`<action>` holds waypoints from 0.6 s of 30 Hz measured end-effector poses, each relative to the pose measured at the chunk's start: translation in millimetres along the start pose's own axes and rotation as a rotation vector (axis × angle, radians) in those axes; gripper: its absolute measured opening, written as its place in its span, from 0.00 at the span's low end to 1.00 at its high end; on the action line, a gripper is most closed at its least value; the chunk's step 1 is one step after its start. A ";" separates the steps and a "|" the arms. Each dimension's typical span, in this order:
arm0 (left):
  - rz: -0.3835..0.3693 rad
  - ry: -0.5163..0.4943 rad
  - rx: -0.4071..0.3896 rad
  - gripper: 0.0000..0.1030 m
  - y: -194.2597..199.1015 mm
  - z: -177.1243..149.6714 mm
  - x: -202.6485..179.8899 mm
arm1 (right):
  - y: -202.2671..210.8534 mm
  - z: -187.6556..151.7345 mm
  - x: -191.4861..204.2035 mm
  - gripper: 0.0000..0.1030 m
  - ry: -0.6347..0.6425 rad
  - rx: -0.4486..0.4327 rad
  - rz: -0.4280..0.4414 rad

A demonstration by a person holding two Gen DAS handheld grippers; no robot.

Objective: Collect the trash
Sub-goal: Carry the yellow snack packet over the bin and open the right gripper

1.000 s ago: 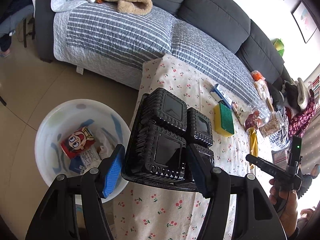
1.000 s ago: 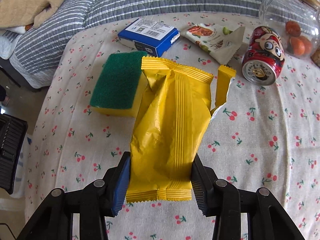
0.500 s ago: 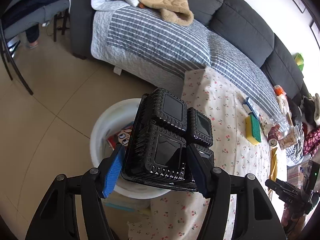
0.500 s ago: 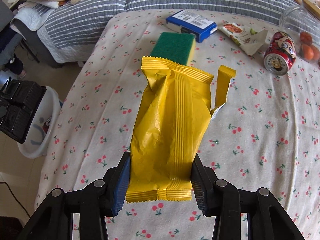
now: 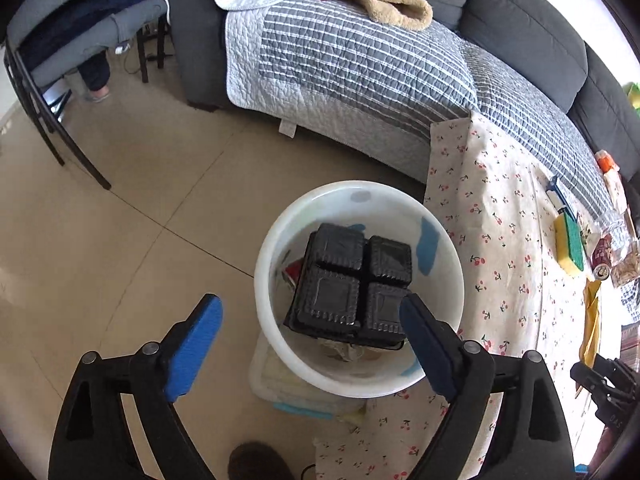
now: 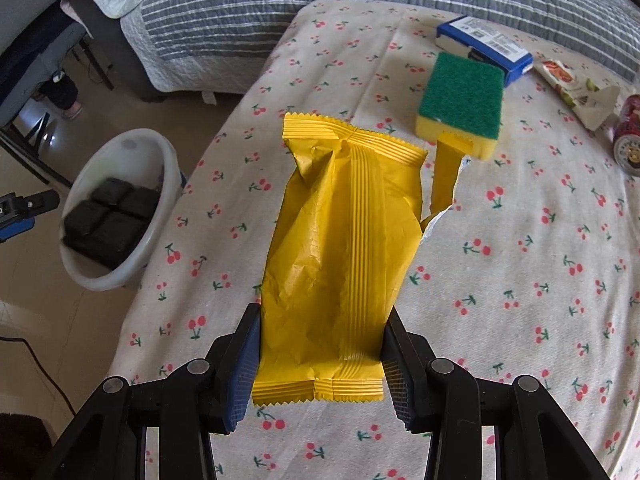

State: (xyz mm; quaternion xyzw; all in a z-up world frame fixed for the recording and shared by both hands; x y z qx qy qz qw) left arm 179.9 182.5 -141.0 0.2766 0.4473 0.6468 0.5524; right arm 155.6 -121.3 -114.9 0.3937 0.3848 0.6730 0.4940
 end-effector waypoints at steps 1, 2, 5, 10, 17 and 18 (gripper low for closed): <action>0.004 -0.006 -0.002 0.92 2.6 -0.8 3.0 | -0.3 0.8 5.4 0.48 0.011 -0.001 0.001; 0.008 -0.010 0.000 0.92 4.4 -2.1 5.7 | -0.2 1.5 11.8 0.48 0.023 -0.002 0.007; 0.031 -0.022 0.016 0.93 7.1 -5.1 15.3 | -0.7 6.0 36.5 0.48 0.063 -0.004 0.040; 0.070 -0.026 0.016 0.93 10.4 -9.1 38.9 | -9.6 13.5 88.9 0.48 0.183 0.000 0.078; 0.088 0.012 0.015 0.93 14.0 -15.6 69.1 | -51.3 26.9 152.2 0.48 0.255 0.035 0.124; 0.087 0.015 0.018 0.93 13.4 -16.2 71.7 | -57.5 29.3 158.9 0.48 0.257 0.040 0.128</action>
Point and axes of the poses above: each gripper's, at about its wrist camera, not at the fingertips, and y roughly against the way its jaws point, x to its left, z to its top, the point moved 8 cm from there along -y, roughly the way its jaws point, and after that the axes turned 1 degree about -z, right-handed, at the moved point
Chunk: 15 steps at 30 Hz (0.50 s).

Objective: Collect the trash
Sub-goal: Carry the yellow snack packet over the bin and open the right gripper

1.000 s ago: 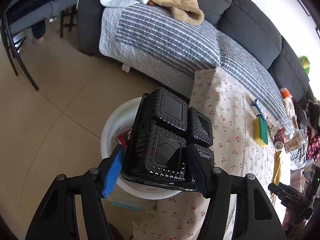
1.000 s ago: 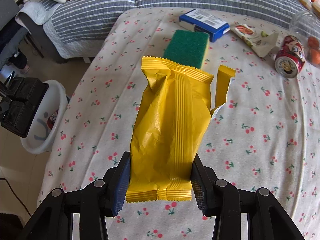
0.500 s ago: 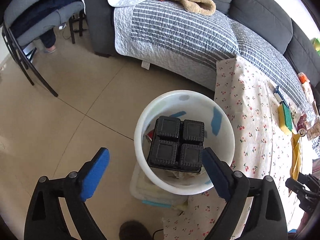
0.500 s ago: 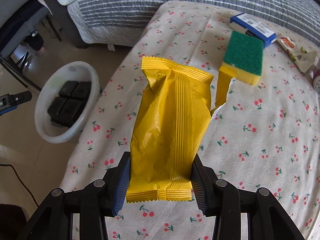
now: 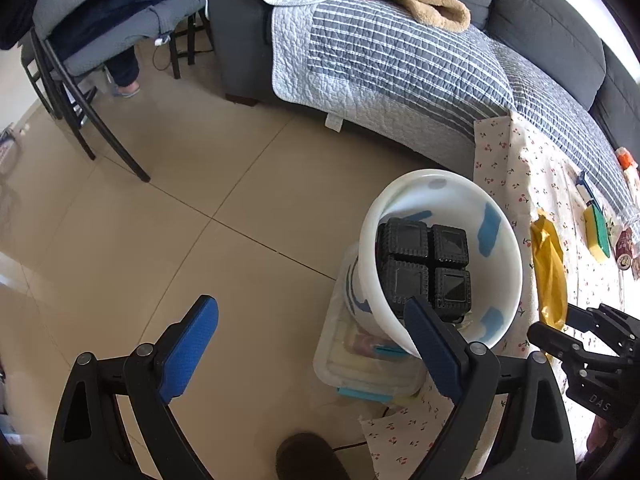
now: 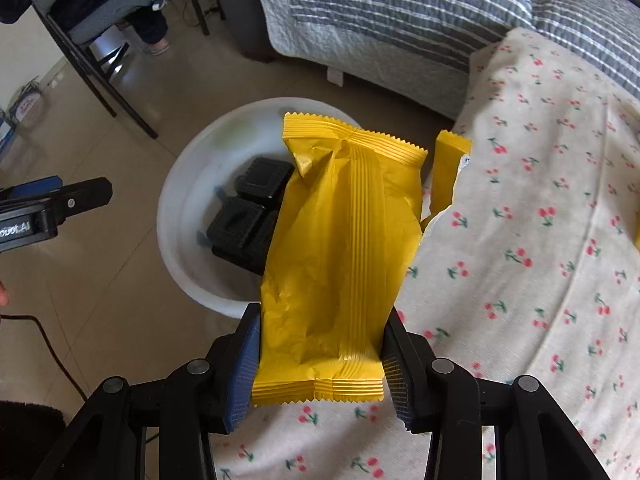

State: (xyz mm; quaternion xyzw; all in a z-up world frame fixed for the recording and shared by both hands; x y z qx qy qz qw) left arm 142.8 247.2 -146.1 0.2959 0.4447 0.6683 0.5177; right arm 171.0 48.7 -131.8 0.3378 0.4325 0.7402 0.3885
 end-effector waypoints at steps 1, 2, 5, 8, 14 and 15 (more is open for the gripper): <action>0.002 0.003 0.001 0.93 -0.4 -0.5 2.8 | -6.6 4.1 4.3 0.48 0.001 0.004 0.005; 0.003 0.006 0.001 0.93 0.1 -1.0 6.2 | -12.9 8.1 8.1 0.48 0.003 0.008 0.010; 0.001 0.016 0.000 0.93 0.3 -1.6 11.6 | -30.0 15.8 16.2 0.48 0.007 0.018 0.010; -0.005 0.021 -0.002 0.93 1.3 -1.6 14.0 | -42.1 23.2 20.6 0.48 0.005 0.020 0.009; -0.015 0.023 -0.007 0.93 3.4 -0.8 12.8 | -46.3 37.7 22.2 0.67 -0.016 -0.017 0.024; -0.015 0.022 -0.006 0.93 3.3 -0.4 11.5 | -44.2 38.9 21.1 0.70 -0.032 -0.027 0.024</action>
Point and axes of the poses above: each gripper's, at about its wrist camera, not at the fingertips, and y roughly against the way its jaws point, x to its left, z to its top, the point moved 8 cm from there along -y, roughly the way its jaws point, and after that the axes turned 1 degree about -z, right-handed, at the moved point
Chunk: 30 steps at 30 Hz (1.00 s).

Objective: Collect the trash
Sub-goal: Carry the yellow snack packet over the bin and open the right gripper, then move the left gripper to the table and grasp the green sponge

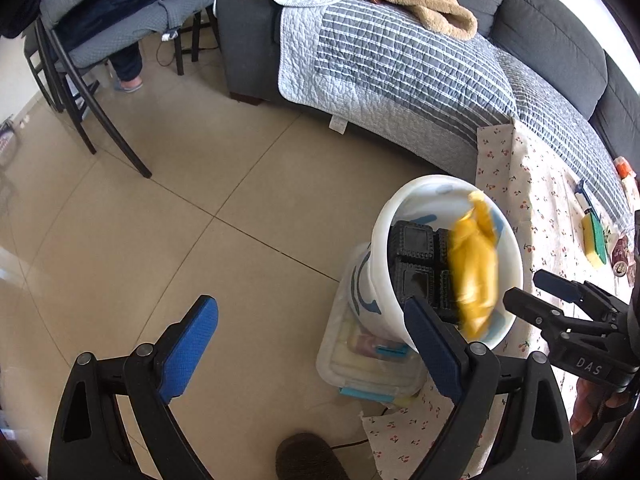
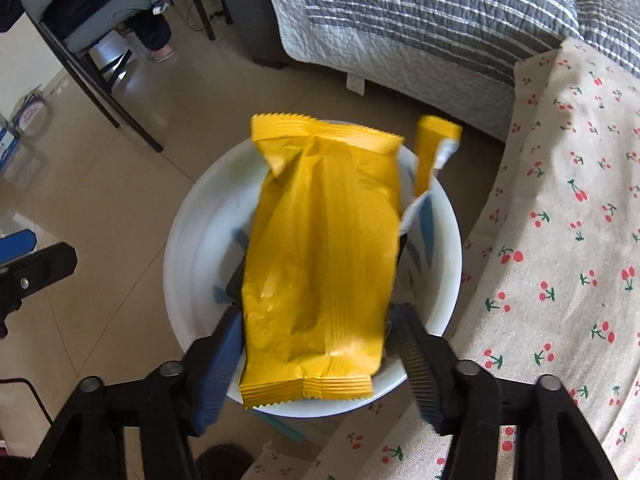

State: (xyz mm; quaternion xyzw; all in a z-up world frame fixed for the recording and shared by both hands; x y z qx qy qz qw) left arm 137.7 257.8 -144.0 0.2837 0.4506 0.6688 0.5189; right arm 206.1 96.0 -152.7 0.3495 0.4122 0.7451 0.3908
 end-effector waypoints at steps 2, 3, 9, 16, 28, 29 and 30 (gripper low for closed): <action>-0.003 -0.001 0.001 0.93 0.5 0.2 -1.6 | 4.3 2.0 -1.9 0.73 -0.015 -0.013 0.000; -0.006 -0.001 0.001 0.93 0.8 0.2 -3.1 | 6.5 2.2 -3.1 0.73 -0.017 -0.015 -0.004; -0.025 -0.019 0.002 0.93 2.7 -0.9 -17.5 | 25.9 -3.9 -20.1 0.74 -0.029 -0.027 -0.044; -0.050 -0.063 0.019 0.93 1.1 -3.6 -52.8 | 56.3 -26.6 -63.0 0.77 -0.083 -0.026 -0.117; -0.107 -0.234 0.033 0.93 0.6 -11.6 -164.4 | 135.3 -80.6 -193.7 0.85 -0.283 -0.044 -0.287; -0.108 -0.253 0.030 0.93 0.7 -13.0 -174.4 | 142.0 -85.4 -205.6 0.86 -0.302 -0.047 -0.305; -0.105 -0.269 0.026 0.93 0.5 -14.3 -184.0 | 148.0 -88.7 -217.2 0.86 -0.323 -0.049 -0.319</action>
Point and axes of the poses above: each gripper's, at about its wrist camera, not at the fingertips, and y roughly against the way its jaws point, x to its left, z to its top, the point moved 8 cm from there along -y, roughly the way its jaws point, and after that the axes turned 1 degree about -z, right-handed, at the moved point
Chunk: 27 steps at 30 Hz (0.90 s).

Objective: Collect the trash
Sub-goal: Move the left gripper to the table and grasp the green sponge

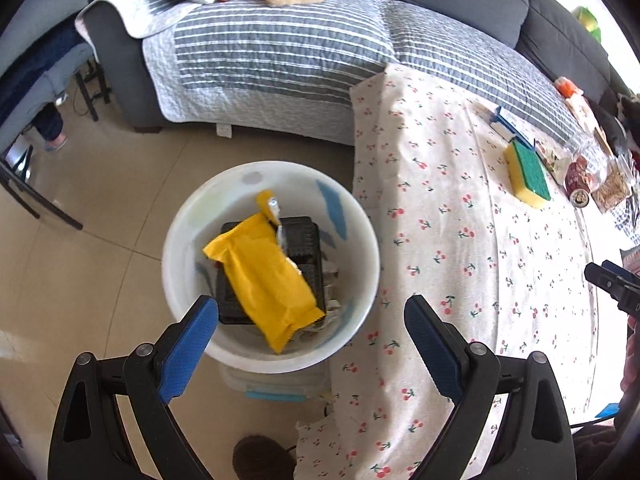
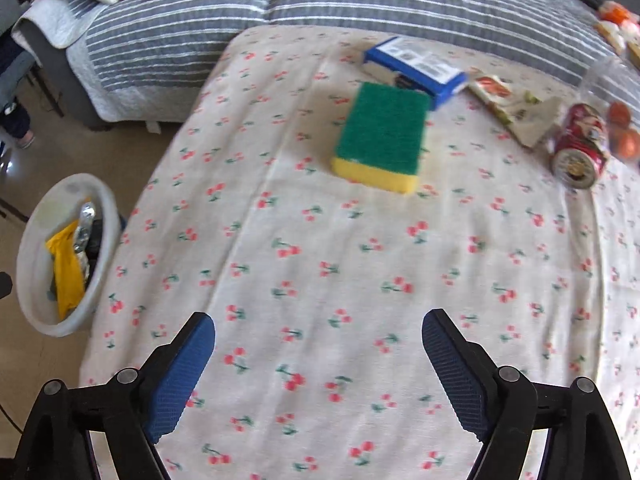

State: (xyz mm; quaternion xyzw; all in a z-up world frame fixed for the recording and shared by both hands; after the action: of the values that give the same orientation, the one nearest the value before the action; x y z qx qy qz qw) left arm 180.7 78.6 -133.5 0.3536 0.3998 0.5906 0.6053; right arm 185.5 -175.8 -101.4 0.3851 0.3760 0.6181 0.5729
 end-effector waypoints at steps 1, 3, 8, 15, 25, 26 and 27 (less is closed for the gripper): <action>0.000 -0.015 -0.002 0.94 -1.4 1.3 -9.7 | 2.5 -0.9 -13.8 0.87 -0.023 -0.001 -0.010; -0.011 -0.042 0.001 0.98 -4.8 3.4 -29.6 | 7.5 -3.4 -39.5 0.88 -0.073 -0.005 -0.020; -0.033 -0.117 0.003 1.00 -10.9 6.8 -80.5 | 15.4 -12.9 -94.1 0.93 -0.166 -0.010 -0.059; -0.073 -0.213 -0.006 1.00 -23.7 17.2 -152.7 | 22.0 -26.1 -155.6 0.95 -0.300 0.003 -0.069; -0.155 -0.344 0.000 1.00 -50.4 53.0 -266.3 | 33.6 -39.1 -215.2 0.96 -0.317 0.013 -0.122; -0.150 -0.357 -0.002 1.00 -55.1 57.2 -276.0 | 34.5 -40.8 -220.6 0.96 -0.321 0.014 -0.126; -0.144 -0.364 -0.004 1.00 -60.5 61.9 -284.4 | 35.3 -42.6 -226.6 0.96 -0.328 0.016 -0.130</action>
State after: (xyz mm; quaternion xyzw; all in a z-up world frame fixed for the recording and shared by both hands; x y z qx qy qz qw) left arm 267.5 -205.5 -142.5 0.4239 0.3068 0.4726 0.7091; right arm 142.8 -405.1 -97.6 0.4602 0.3064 0.5058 0.6622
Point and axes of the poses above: each gripper's, at about its wrist camera, not at the fingertips, and y roughly against the way its jaws point, x to its left, z to its top, the point moved 8 cm from there along -y, roughly the way its jaws point, and after that the axes turned 1 degree about -z, right-handed, at the moved point
